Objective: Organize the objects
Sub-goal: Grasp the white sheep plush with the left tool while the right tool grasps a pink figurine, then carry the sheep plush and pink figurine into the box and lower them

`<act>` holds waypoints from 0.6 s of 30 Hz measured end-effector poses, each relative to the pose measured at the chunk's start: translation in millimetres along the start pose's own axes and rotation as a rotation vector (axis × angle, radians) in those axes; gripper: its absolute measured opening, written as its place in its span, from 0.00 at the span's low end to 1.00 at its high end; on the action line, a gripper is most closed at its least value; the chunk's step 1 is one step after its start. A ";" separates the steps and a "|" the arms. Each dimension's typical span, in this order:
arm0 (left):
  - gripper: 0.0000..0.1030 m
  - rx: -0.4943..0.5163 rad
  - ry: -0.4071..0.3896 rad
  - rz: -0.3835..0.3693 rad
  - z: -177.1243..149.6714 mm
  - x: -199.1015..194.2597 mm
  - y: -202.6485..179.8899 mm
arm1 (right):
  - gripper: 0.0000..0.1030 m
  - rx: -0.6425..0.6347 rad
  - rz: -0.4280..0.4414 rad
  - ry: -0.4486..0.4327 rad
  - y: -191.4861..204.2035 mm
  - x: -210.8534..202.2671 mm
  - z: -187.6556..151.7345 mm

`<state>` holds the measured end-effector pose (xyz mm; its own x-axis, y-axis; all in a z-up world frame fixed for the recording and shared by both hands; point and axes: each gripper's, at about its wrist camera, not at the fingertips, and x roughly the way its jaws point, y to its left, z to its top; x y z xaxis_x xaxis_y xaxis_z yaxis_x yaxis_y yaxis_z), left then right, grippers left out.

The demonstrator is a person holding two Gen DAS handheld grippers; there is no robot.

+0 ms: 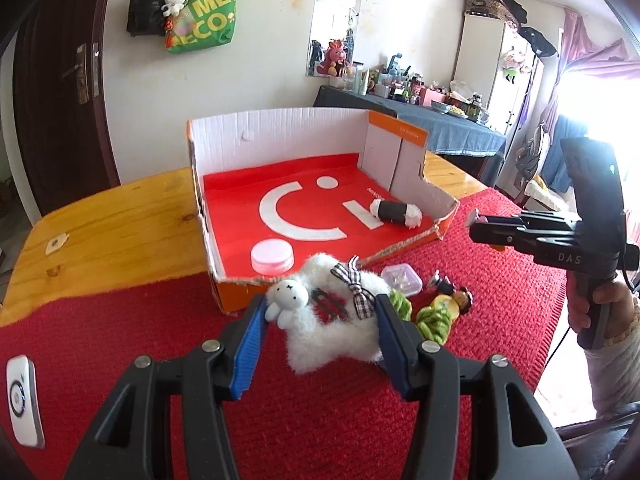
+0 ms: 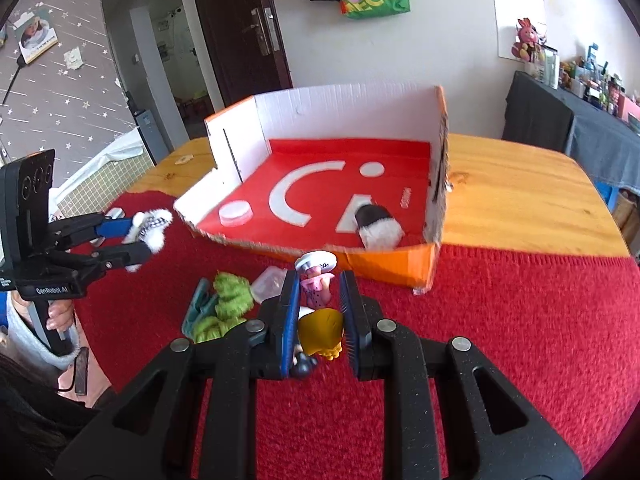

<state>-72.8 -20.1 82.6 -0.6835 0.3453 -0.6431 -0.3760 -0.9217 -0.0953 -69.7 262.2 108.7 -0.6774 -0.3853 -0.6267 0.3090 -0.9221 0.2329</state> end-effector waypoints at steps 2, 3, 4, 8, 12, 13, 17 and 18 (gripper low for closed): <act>0.54 0.013 -0.001 -0.012 7.5 2.5 -1.1 | 0.19 -0.007 0.011 -0.003 1.5 3.2 8.6; 0.54 0.016 0.000 -0.020 10.6 3.4 -1.5 | 0.19 -0.008 0.021 -0.003 2.0 5.4 12.5; 0.54 0.018 0.000 -0.032 14.3 4.8 -1.8 | 0.19 -0.008 0.032 0.000 2.4 8.5 17.2; 0.54 0.033 0.014 -0.060 30.6 17.8 -2.5 | 0.19 -0.023 0.051 0.027 4.5 24.8 34.8; 0.54 0.047 0.047 -0.093 45.2 37.4 -3.1 | 0.19 -0.030 0.063 0.065 3.4 46.9 50.9; 0.54 0.052 0.055 -0.097 47.6 41.1 -3.5 | 0.19 -0.032 0.062 0.074 3.1 51.4 53.2; 0.54 0.094 0.108 -0.111 55.7 62.9 -7.9 | 0.19 -0.032 0.066 0.113 0.2 71.5 60.5; 0.54 0.102 0.118 -0.112 57.0 67.2 -8.9 | 0.19 -0.035 0.063 0.123 -0.1 77.2 61.7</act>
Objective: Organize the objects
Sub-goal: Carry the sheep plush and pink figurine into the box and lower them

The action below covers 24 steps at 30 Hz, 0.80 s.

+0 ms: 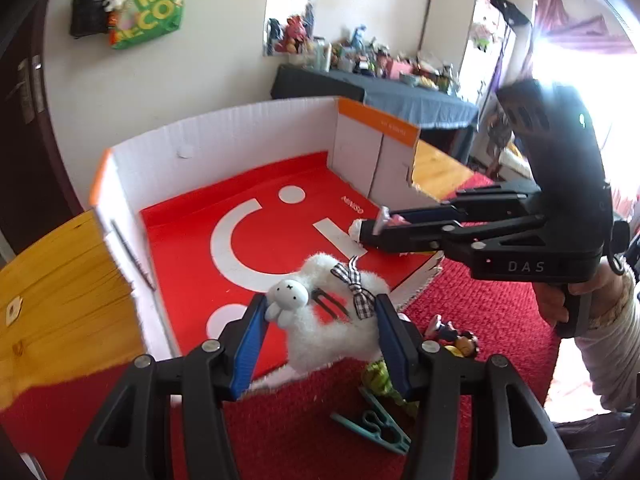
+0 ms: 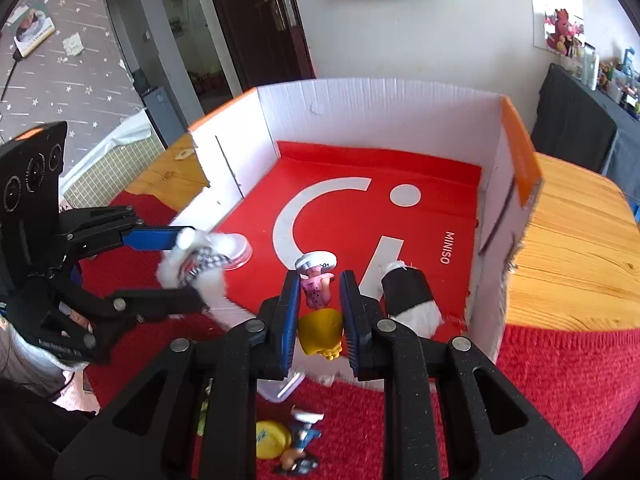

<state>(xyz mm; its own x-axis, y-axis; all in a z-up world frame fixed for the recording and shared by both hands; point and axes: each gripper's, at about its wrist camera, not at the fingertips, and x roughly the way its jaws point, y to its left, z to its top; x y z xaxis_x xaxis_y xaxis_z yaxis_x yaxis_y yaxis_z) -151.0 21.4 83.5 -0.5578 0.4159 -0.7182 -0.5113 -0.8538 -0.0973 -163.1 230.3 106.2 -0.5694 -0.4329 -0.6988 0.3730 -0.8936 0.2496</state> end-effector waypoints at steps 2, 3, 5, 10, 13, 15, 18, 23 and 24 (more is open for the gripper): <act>0.54 0.017 0.026 -0.006 3.1 9.7 -0.6 | 0.19 -0.004 -0.003 0.015 -0.7 6.7 1.9; 0.54 0.024 0.040 -0.012 4.5 14.6 -0.7 | 0.19 -0.006 -0.002 0.025 -1.1 11.5 2.9; 0.54 0.041 0.063 -0.013 6.7 23.0 -0.8 | 0.19 -0.006 -0.003 0.038 -1.7 17.1 3.4; 0.54 0.077 0.105 -0.006 8.6 38.2 0.9 | 0.19 0.003 -0.015 0.071 -6.9 31.3 2.2; 0.54 0.086 0.123 -0.015 8.4 43.8 3.3 | 0.19 0.002 -0.021 0.087 -8.1 37.4 0.7; 0.54 0.100 0.134 -0.016 8.2 48.4 3.5 | 0.19 -0.002 -0.025 0.098 -8.3 41.2 0.2; 0.54 0.113 0.148 -0.021 8.2 54.6 3.3 | 0.19 -0.007 -0.032 0.115 -7.9 46.8 0.1; 0.54 0.123 0.157 -0.033 11.7 60.0 4.2 | 0.19 -0.009 -0.039 0.137 -8.4 53.0 -1.0; 0.54 0.132 0.160 -0.035 11.8 60.2 3.7 | 0.19 -0.010 -0.042 0.141 -8.3 54.2 -1.3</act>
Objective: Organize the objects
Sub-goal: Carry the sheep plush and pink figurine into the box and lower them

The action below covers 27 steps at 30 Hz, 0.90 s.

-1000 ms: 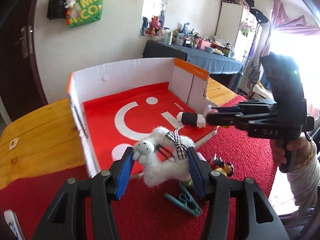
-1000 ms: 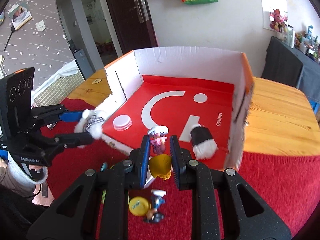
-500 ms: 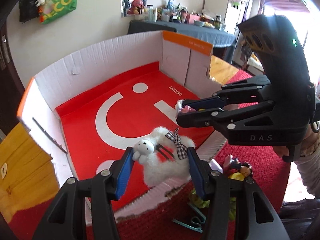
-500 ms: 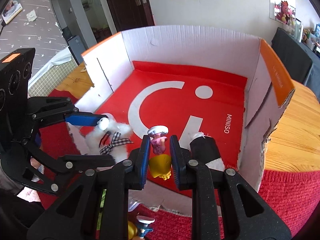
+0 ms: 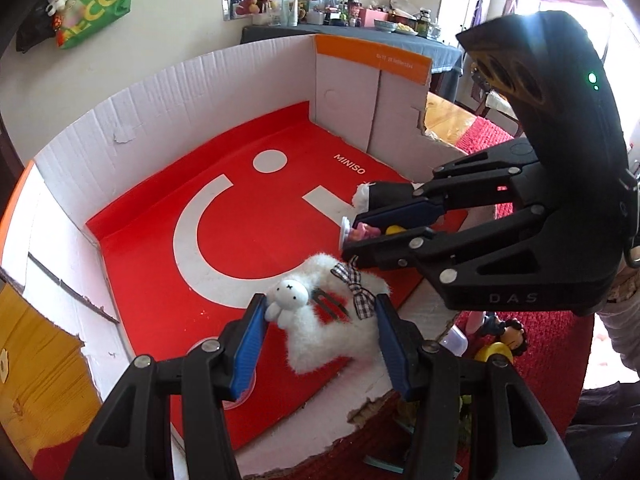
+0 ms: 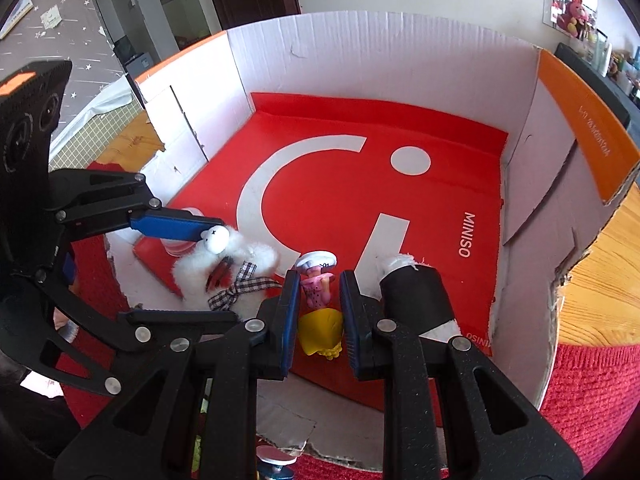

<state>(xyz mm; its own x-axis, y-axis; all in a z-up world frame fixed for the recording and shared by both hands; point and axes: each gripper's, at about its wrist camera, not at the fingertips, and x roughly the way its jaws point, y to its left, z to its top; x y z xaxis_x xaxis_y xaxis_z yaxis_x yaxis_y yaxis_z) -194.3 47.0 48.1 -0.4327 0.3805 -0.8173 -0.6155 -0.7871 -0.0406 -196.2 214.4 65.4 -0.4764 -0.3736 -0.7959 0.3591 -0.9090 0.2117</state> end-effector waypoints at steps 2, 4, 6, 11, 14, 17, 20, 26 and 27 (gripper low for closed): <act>0.54 0.008 0.006 -0.003 1.0 0.5 -0.8 | 0.19 -0.002 -0.005 0.005 0.5 1.4 -0.1; 0.54 0.009 0.022 -0.016 3.1 1.9 1.0 | 0.19 -0.003 -0.009 0.009 0.6 2.4 -0.7; 0.54 0.006 0.036 -0.024 5.8 3.5 3.3 | 0.19 -0.001 -0.008 0.011 0.0 2.3 -0.9; 0.54 0.023 0.079 -0.024 10.6 8.1 5.1 | 0.19 -0.005 -0.013 0.016 0.4 1.9 -0.6; 0.54 0.027 0.110 -0.025 11.6 12.8 6.2 | 0.19 -0.005 -0.014 0.019 1.0 -1.1 -0.3; 0.54 0.038 0.132 -0.018 13.0 16.4 6.8 | 0.19 -0.007 -0.015 0.022 0.7 -2.8 -0.5; 0.54 0.052 0.141 -0.016 13.6 17.6 6.1 | 0.19 -0.010 -0.018 0.022 1.1 -3.9 -1.5; 0.55 0.058 0.151 -0.020 15.7 20.3 7.2 | 0.19 -0.025 -0.032 0.019 3.3 -3.8 -3.9; 0.55 0.058 0.150 -0.019 16.0 20.5 7.1 | 0.19 -0.032 -0.038 0.017 4.3 -4.3 -4.7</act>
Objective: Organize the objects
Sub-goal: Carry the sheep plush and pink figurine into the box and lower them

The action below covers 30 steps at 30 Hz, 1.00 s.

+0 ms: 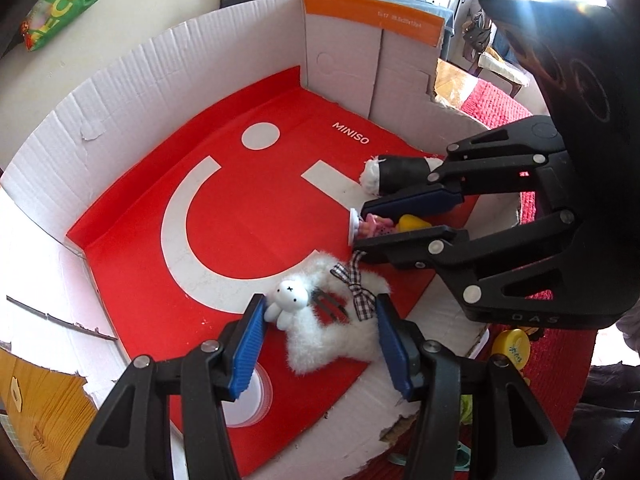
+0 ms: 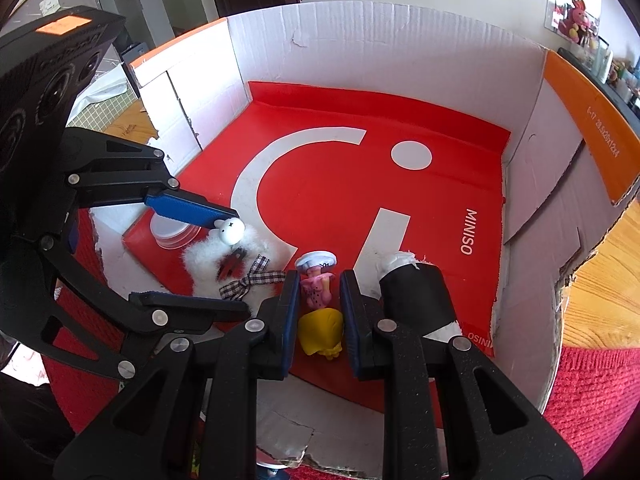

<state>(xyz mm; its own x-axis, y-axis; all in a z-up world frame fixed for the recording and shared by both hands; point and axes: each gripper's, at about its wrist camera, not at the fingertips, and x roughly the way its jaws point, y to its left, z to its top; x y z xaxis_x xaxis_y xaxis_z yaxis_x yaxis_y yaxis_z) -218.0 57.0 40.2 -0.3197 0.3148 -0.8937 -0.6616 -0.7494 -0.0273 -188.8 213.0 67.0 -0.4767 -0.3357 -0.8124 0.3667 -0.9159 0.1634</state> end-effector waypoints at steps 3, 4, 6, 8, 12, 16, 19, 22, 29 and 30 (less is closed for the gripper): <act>0.55 0.003 -0.001 0.002 -0.6 -1.3 1.3 | 0.19 -0.016 -0.016 -0.005 2.5 -0.6 -2.1; 0.55 0.003 -0.002 0.004 -0.6 -1.3 1.6 | 0.19 -0.021 -0.020 -0.005 3.0 -0.8 -2.7; 0.55 0.006 -0.004 0.006 -0.2 -0.5 0.3 | 0.19 -0.023 -0.022 -0.007 3.3 -1.6 -4.1; 0.55 0.007 -0.004 0.006 -0.2 -0.7 0.7 | 0.19 -0.025 -0.023 -0.008 3.1 -2.4 -4.8; 0.55 0.008 -0.004 0.007 0.1 -0.4 0.9 | 0.19 -0.031 -0.027 -0.008 4.0 -3.7 -5.0; 0.55 0.006 -0.005 0.010 -0.4 -1.1 -1.6 | 0.19 -0.033 -0.028 -0.009 4.3 -3.4 -4.8; 0.56 0.006 -0.005 0.010 -0.3 -1.1 -1.4 | 0.19 -0.037 -0.029 -0.008 4.3 -4.2 -4.8; 0.56 0.006 -0.004 0.009 -0.8 -1.9 -1.3 | 0.19 -0.038 -0.029 -0.009 4.2 -4.3 -4.7; 0.59 0.006 -0.006 0.013 -0.5 -2.5 -0.4 | 0.19 -0.037 -0.030 -0.008 6.0 2.3 -0.9; 0.59 0.005 -0.007 0.013 -0.5 -2.2 0.3 | 0.19 -0.037 -0.029 -0.008 6.0 2.3 -1.1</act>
<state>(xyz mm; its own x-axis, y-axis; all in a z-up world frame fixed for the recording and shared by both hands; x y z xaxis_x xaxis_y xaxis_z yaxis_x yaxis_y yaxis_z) -217.2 55.8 41.9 -0.3330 0.3085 -0.8910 -0.6606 -0.7506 -0.0130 -186.8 206.9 65.6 -0.4938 -0.3105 -0.8122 0.3815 -0.9167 0.1185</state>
